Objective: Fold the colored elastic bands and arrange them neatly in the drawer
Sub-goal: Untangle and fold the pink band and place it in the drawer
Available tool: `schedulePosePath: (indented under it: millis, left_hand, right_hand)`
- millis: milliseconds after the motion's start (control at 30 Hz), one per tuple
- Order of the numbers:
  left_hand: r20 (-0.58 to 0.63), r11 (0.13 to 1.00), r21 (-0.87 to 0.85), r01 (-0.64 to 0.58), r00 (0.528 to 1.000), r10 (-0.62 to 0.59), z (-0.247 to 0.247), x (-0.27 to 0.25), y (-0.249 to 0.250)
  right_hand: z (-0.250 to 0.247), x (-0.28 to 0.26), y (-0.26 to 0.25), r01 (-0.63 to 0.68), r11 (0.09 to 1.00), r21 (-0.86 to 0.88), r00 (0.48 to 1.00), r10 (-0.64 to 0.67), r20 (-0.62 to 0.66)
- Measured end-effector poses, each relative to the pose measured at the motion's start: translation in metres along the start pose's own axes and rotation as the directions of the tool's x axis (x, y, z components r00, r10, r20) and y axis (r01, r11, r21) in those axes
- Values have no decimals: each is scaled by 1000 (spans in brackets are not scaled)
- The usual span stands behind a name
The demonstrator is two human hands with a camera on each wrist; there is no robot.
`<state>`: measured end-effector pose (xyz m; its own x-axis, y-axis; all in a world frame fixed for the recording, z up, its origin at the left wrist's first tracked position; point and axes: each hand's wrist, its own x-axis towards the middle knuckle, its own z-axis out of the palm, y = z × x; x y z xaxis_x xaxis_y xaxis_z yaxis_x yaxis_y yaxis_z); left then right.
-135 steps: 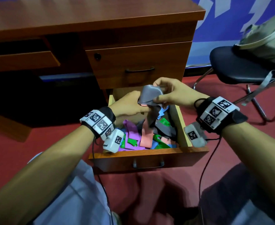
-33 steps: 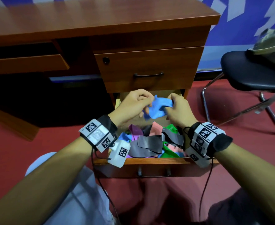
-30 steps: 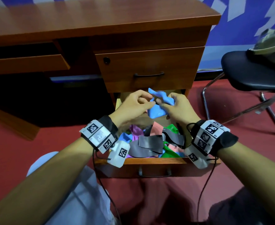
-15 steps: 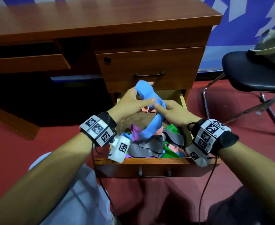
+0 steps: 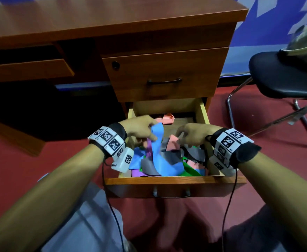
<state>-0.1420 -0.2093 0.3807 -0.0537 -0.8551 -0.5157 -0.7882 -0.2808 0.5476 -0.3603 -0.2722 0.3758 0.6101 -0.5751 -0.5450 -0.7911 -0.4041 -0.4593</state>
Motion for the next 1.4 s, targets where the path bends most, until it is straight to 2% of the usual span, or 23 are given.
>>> schedulePosePath:
  millis: [33, 67, 100, 200, 267, 400, 667, 767, 833, 933, 1033, 1133, 1200, 1300, 1400]
  left_hand:
    - [111, 998, 34, 49, 992, -53, 3, 2, -2]
    - [166, 994, 81, 77, 982, -90, 5, 6, -3]
    - [158, 988, 130, 88, 981, -108, 7, 11, -3]
    - [-34, 988, 126, 86, 996, -83, 8, 37, -2]
    - [-105, 983, 162, 88, 992, -71, 5, 60, 7]
    - [-229, 904, 414, 105, 973, -8, 2, 113, 17]
    - [-242, 750, 650, 124, 969, 50, 27, 191, 11]
    - [-238, 735, 662, 148, 971, 19, 27, 202, 5]
    - [-257, 755, 641, 137, 966, 43, 25, 202, 3]
    - [-301, 809, 579, 101, 949, 97, 16, 186, 11]
    - [-326, 870, 493, 29, 933, 153, 0, 147, 28]
    - [-337, 889, 452, -69, 910, 242, -8, 86, 40]
    - [-357, 899, 418, -134, 885, 298, -8, 45, 44]
    - [-430, 904, 363, -224, 821, 376, -2, -6, 44]
    - [-558, 923, 260, -283, 736, 383, 13, -28, 35]
  right_hand:
    - [-3, 2, 2, -12, 1000, -13, 1000, 12, -27]
    - [-6, 4, 6, -26, 999, -30, 998, 24, -54]
    - [-9, 5, 8, -47, 997, -59, 996, 42, -82]
    - [-16, 8, 13, -84, 986, -144, 984, 59, -166]
    - [-18, 12, 18, -91, 987, -133, 976, 62, -208]
    - [-20, 19, 25, -111, 987, -113, 970, 83, -229]
    - [-25, 35, 41, -114, 988, -107, 972, 89, -218]
    - [-23, 39, 43, -117, 988, -96, 972, 94, -217]
    - [-23, 39, 44, -117, 989, -91, 969, 94, -228]
    - [-24, 38, 45, -119, 990, -76, 964, 97, -247]
    - [-29, 33, 43, -101, 995, -7, 947, 94, -307]
    - [-34, 25, 34, 14, 994, 106, 925, 27, -379]
    - [-34, 17, 22, 127, 959, 255, 915, -14, -404]
    - [-25, 6, 0, 245, 842, 481, 932, -67, -356]
    - [-15, 0, -12, 356, 801, 481, 917, -200, -345]
